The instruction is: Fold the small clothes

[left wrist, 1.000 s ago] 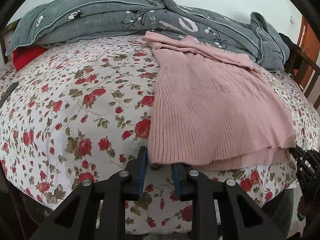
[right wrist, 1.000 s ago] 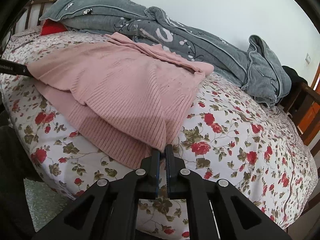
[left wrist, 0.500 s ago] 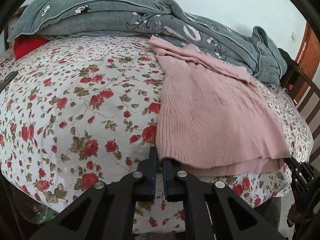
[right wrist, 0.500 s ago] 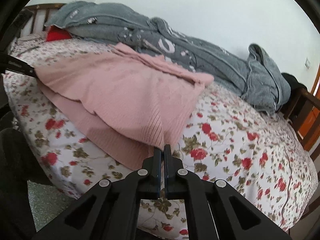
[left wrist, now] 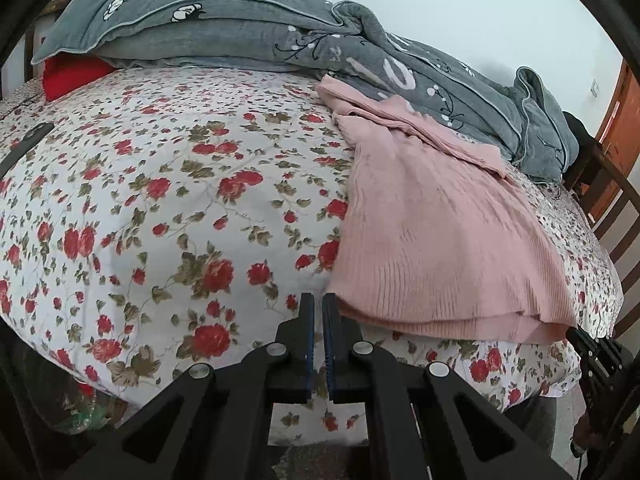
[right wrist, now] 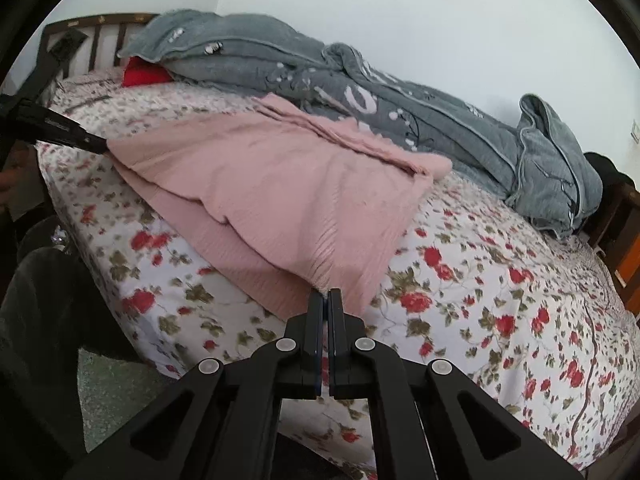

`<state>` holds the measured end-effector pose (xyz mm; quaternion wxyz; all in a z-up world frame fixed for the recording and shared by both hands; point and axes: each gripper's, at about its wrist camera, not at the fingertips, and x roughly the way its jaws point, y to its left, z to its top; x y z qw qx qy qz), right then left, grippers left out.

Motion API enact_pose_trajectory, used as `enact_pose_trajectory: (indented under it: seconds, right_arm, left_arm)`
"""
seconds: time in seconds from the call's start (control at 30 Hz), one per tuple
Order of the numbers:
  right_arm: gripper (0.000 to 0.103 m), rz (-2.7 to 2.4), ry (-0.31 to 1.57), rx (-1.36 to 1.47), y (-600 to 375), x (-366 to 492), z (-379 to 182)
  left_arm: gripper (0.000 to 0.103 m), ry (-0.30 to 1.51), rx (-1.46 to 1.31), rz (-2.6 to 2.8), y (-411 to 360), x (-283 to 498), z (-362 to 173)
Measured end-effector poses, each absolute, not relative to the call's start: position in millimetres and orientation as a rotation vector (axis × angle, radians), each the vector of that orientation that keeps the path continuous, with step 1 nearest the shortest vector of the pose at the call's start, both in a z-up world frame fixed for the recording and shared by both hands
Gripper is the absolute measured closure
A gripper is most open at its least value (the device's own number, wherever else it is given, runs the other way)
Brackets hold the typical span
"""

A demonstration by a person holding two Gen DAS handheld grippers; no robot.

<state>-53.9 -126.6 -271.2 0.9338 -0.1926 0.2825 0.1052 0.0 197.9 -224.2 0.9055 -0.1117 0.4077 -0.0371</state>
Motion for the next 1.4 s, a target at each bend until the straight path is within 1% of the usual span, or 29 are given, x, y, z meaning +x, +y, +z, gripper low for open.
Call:
enact_pose_trajectory:
  seconds: [0.1,0.13,0.17,0.2,0.23,0.27,0.3,0.37,0.4,0.43,0.47,0.6,0.7,0.77,0.87,0.93,1.0,1.07,1.13,1.17,1.2,1.4]
  right_arm:
    - [0.100,0.247,0.665,-0.359,-128,-47,-277]
    - [0.097,0.257,0.679,-0.351,-129,-47,-278]
    - [0.087,0.263,0.683,-0.346,-131,-47,-278]
    - [0.080,0.271,0.679,-0.328,-135,-49,-275]
    - [0.062,0.275,0.674,-0.312,-137,-50,-273]
    - [0.052,0.281,0.661,-0.281,-141,-52,-269]
    - [0.051,0.285,0.641,-0.237,-148,-53,-263]
    - [0.051,0.289,0.628,-0.158,-158,-49,-253]
    - [0.051,0.286,0.634,-0.113,-163,-44,-249]
    - [0.051,0.282,0.643,-0.082,-165,-39,-247]
    - [0.051,0.277,0.656,-0.043,-168,-32,-245]
    - [0.052,0.306,0.690,0.062,-170,-17,-246]
    - [0.058,0.324,0.716,0.086,-164,-12,-251]
    - [0.063,0.297,0.753,0.068,-159,-4,-259]
    - [0.064,0.265,0.815,0.072,-158,4,-274]
    - [0.065,0.269,0.830,0.102,-162,5,-280]
    - [0.070,0.269,0.835,0.136,-167,6,-281]
    - [0.085,0.261,0.840,0.172,-172,9,-281]
    - [0.091,0.285,0.844,0.212,-176,12,-280]
    - [0.092,0.299,0.847,0.226,-176,13,-280]
    - [0.092,0.307,0.844,0.229,-175,13,-278]
    - [0.094,0.355,0.740,0.207,-172,4,-244]
  left_arm:
    - [0.098,0.866,-0.256,-0.079,202,-3,-225]
    - [0.098,0.873,-0.267,-0.079,203,-4,-225]
    - [0.098,0.877,-0.282,-0.080,206,-5,-224]
    - [0.098,0.879,-0.289,-0.084,208,-7,-224]
    - [0.097,0.882,-0.294,-0.089,209,-8,-223]
    - [0.096,0.885,-0.295,-0.092,210,-8,-222]
    - [0.092,0.889,-0.294,-0.096,210,-7,-221]
    - [0.076,0.894,-0.291,-0.104,207,-3,-219]
    - [0.058,0.890,-0.291,-0.102,206,-1,-217]
    - [0.047,0.876,-0.297,-0.102,205,1,-214]
    - [0.047,0.860,-0.303,-0.107,204,2,-212]
    - [0.047,0.864,-0.310,-0.146,195,14,-208]
    - [0.047,0.882,-0.286,-0.154,187,21,-212]
    - [0.049,0.903,-0.277,-0.156,183,26,-217]
    - [0.052,0.936,-0.292,-0.172,183,31,-225]
    - [0.058,0.956,-0.299,-0.178,183,35,-230]
    - [0.061,0.969,-0.306,-0.178,183,38,-233]
    - [0.066,0.974,-0.314,-0.183,182,41,-233]
    - [0.080,0.981,-0.327,-0.191,181,43,-231]
    - [0.086,0.986,-0.336,-0.194,181,45,-230]
    - [0.095,0.990,-0.345,-0.199,181,46,-229]
    - [0.096,0.963,-0.390,-0.208,187,45,-209]
